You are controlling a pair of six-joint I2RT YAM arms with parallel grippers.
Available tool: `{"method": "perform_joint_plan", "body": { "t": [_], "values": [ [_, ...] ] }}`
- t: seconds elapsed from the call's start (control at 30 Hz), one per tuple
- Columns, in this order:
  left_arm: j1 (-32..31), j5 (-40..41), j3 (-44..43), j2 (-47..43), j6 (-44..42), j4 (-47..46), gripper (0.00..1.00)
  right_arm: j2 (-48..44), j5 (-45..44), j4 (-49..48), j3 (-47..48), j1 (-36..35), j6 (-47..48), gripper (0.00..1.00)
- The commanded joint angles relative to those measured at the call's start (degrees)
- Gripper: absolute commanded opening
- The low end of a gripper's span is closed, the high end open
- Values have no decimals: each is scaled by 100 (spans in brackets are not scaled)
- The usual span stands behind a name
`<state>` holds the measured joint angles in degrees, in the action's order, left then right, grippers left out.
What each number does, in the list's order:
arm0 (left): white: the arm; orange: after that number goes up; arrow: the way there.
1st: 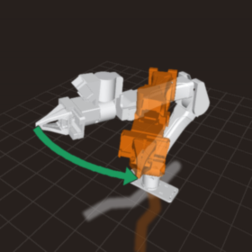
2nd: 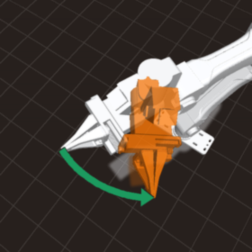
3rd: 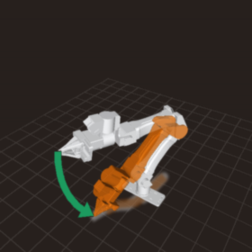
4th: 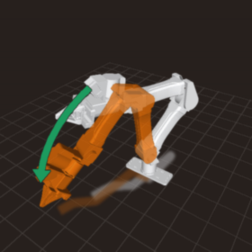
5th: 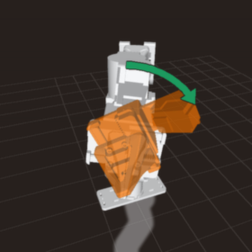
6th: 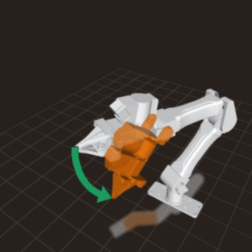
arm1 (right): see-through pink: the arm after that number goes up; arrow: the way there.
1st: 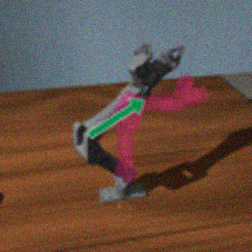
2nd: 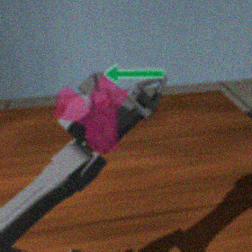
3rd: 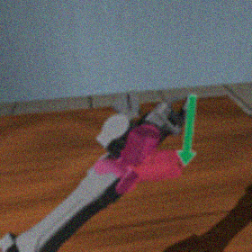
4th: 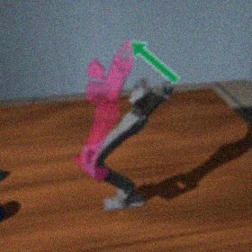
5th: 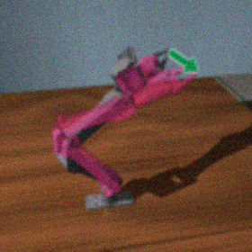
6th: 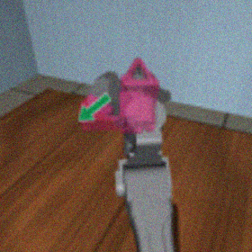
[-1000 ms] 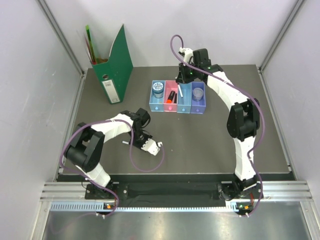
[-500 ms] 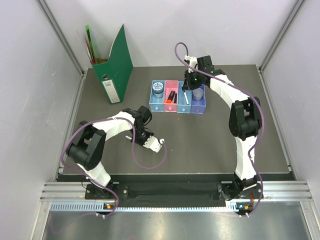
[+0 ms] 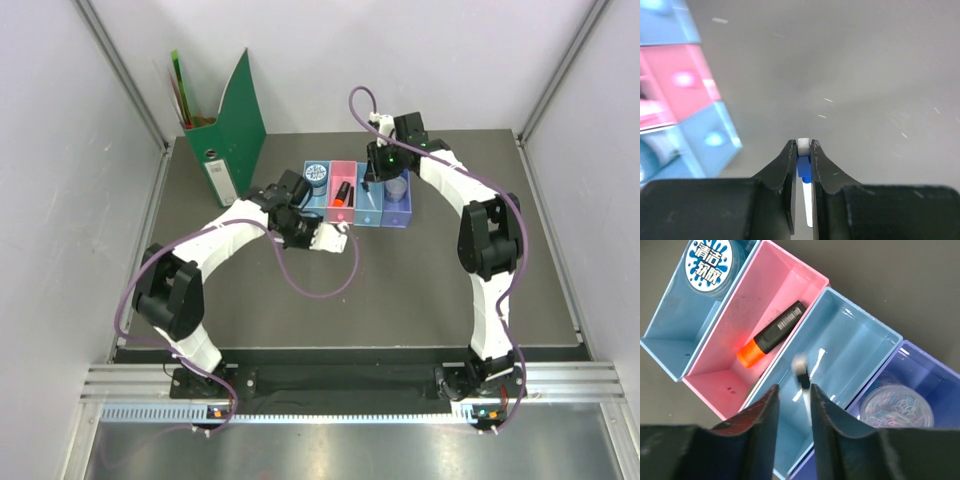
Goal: Sort the stationery into containers
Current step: Place the pen in the storage box.
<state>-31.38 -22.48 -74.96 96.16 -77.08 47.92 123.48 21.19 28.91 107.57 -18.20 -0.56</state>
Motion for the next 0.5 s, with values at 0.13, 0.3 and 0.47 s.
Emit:
{"method": "perform_joint_plan", "body": {
  "t": [0.13,0.3,0.47],
  "values": [
    [-26,-626,-1029,-203,1914,-792,0,-201,-62,-122,-17,-8,231,49],
    [-18,-609,-1232,-317,3511,-2004,0,-781,-273,-69,-25,35,240,52],
    [-18,-626,-1319,-291,4700,-3050,0,-1614,-1552,-104,-201,202,257,53]
  ]
}}
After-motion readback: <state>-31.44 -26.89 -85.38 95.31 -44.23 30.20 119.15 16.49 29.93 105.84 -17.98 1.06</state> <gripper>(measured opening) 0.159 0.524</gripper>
